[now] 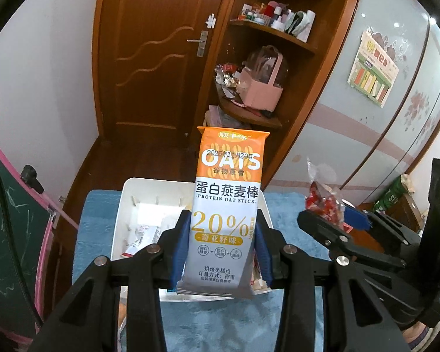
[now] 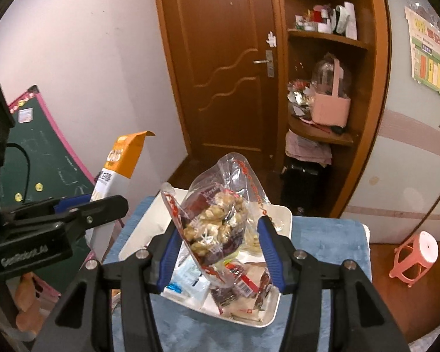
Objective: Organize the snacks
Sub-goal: 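Carry the nut pack and OATS bar into the white bin and open both grippers, then move both tools back over the puff bag and Cookies pack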
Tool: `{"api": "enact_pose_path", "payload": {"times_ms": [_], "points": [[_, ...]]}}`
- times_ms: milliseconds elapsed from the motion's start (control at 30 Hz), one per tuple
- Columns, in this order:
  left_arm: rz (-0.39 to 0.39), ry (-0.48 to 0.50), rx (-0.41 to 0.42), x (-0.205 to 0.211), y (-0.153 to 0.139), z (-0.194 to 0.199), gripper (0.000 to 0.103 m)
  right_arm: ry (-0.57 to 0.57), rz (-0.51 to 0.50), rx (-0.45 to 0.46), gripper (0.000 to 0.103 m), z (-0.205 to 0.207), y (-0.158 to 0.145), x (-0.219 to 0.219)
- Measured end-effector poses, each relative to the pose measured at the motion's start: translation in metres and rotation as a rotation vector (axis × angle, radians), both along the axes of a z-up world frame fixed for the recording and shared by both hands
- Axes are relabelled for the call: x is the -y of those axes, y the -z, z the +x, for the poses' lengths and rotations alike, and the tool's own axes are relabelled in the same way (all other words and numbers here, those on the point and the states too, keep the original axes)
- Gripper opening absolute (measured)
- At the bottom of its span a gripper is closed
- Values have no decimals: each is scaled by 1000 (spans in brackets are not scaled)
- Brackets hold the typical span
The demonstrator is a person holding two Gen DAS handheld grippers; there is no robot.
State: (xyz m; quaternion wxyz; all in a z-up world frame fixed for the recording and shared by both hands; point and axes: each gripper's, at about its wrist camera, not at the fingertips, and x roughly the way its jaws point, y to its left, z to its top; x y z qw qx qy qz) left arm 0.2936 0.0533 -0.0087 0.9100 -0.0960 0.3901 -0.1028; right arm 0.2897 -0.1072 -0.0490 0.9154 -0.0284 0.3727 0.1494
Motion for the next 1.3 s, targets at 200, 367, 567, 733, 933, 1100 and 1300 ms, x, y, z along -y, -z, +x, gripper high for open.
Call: {"api": "enact_pose_path", "payload": {"times_ms": [200, 367, 567, 733, 933, 1100, 1300], "points": [[55, -5, -31, 11, 20, 18, 40, 29, -52, -22, 55, 19, 16, 0], [94, -17, -58, 17, 35, 30, 42, 31, -83, -43, 59, 24, 31, -1], [77, -62, -90, 8, 53, 31, 92, 6, -88, -131, 60, 33, 55, 2], [78, -79, -144, 3, 66, 26, 92, 0, -79, -161, 60, 24, 62, 6], [119, -90, -147, 10, 65, 7, 92, 6, -69, -179, 60, 13, 60, 11], [141, -84, -136, 20, 55, -16, 94, 10, -27, -199, 60, -3, 55, 20], [150, -69, -111, 38, 41, -56, 100, -7, -34, -183, 60, -34, 44, 28]]}}
